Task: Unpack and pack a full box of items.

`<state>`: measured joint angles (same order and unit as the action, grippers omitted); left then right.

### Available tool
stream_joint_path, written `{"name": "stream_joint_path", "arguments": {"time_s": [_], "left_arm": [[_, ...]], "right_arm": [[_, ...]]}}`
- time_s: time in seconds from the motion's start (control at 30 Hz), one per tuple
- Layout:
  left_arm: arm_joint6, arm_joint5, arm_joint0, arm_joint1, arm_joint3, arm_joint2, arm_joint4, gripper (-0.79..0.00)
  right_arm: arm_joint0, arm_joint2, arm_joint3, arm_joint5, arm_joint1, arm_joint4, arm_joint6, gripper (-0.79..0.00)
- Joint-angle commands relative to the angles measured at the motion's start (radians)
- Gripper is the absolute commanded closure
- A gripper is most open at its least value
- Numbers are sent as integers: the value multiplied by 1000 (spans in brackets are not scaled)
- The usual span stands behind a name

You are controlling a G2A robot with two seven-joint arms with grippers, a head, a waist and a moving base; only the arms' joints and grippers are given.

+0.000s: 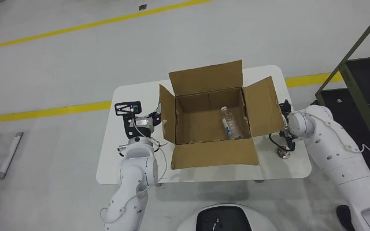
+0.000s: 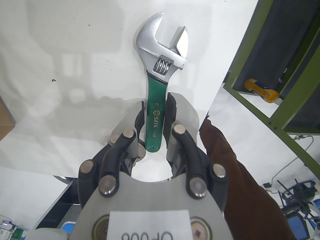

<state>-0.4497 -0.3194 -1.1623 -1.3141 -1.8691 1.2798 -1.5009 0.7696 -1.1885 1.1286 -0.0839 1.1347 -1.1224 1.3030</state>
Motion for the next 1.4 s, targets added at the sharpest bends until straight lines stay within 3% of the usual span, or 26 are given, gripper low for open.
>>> {"name": "stream_joint_path", "arguments": {"time_s": [0.0,0.5,0.6,0.67,0.7,0.9,1.07,1.37], "left_arm": [[0,0,0,0,0,0,0,-785],[0,0,0,0,0,0,0,-785],[0,0,0,0,0,0,0,-785],[0,0,0,0,0,0,0,-785],[0,0,0,0,0,0,0,-785],[0,0,0,0,0,0,0,-785],[0,0,0,0,0,0,0,-785],[0,0,0,0,0,0,0,-785]], "right_arm": [[6,-8,8,1,-2,3,-2,-252],[24,-26,10,12,-5,3,-19,-249],[19,-20,0,14,-3,4,-25,-197],[16,-17,-5,14,-2,5,-30,-34],[14,-16,-5,13,-1,6,-32,0],[5,-32,4,7,-2,20,-37,0],[14,-130,53,-26,-12,132,-42,0],[103,-483,305,-67,-51,489,-95,0]]}}
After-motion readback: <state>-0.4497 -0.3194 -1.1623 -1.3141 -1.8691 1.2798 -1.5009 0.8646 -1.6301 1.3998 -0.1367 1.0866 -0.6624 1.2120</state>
